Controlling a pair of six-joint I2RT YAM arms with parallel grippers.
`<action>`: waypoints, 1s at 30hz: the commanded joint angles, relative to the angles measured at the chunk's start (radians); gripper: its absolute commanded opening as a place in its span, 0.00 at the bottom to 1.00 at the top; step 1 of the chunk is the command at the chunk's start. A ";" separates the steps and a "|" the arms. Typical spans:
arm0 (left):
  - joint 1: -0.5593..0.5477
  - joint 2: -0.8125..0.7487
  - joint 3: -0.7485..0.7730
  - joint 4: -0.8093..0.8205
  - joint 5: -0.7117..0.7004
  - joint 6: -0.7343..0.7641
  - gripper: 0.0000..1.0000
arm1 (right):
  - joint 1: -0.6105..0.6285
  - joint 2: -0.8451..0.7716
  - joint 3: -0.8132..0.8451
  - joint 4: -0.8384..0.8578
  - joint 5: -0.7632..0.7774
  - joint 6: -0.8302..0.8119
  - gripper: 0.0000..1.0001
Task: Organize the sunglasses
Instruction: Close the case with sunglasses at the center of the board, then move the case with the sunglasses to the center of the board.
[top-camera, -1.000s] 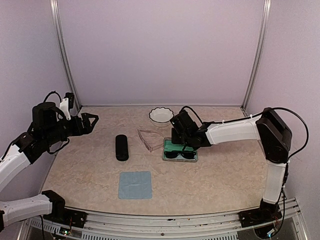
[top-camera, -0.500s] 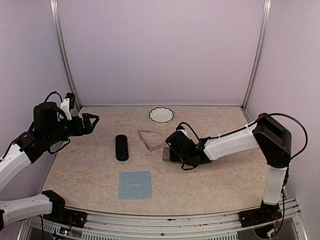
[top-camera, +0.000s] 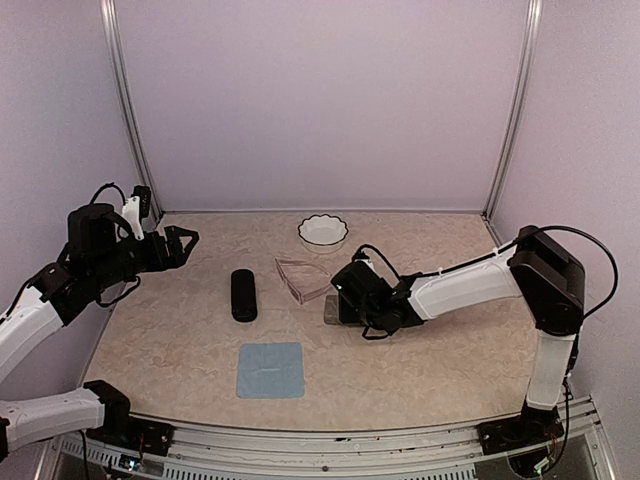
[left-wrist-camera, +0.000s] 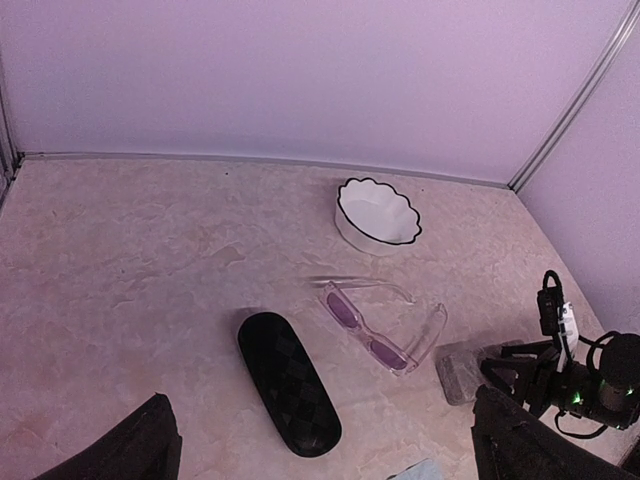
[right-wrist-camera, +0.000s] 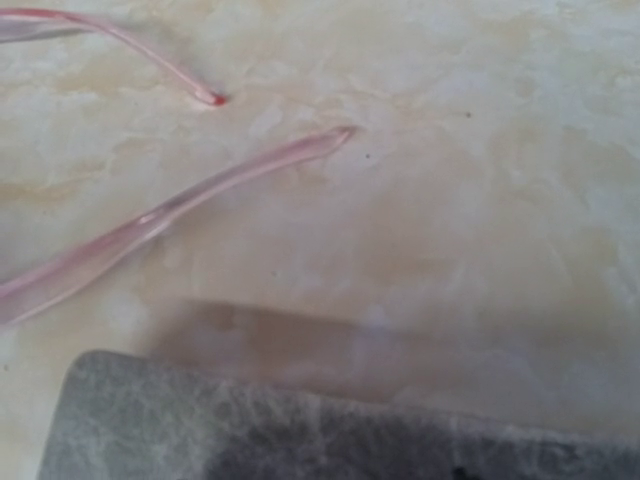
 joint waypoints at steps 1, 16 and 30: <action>0.008 -0.005 -0.006 0.023 0.004 0.000 0.99 | 0.005 -0.018 -0.011 -0.128 -0.058 -0.020 0.55; 0.008 -0.014 -0.007 0.022 0.003 -0.003 0.99 | 0.010 -0.131 0.123 -0.098 -0.236 -0.169 0.52; 0.008 -0.028 -0.010 0.021 -0.010 -0.008 0.99 | 0.024 0.088 0.300 -0.112 -0.457 -0.170 0.40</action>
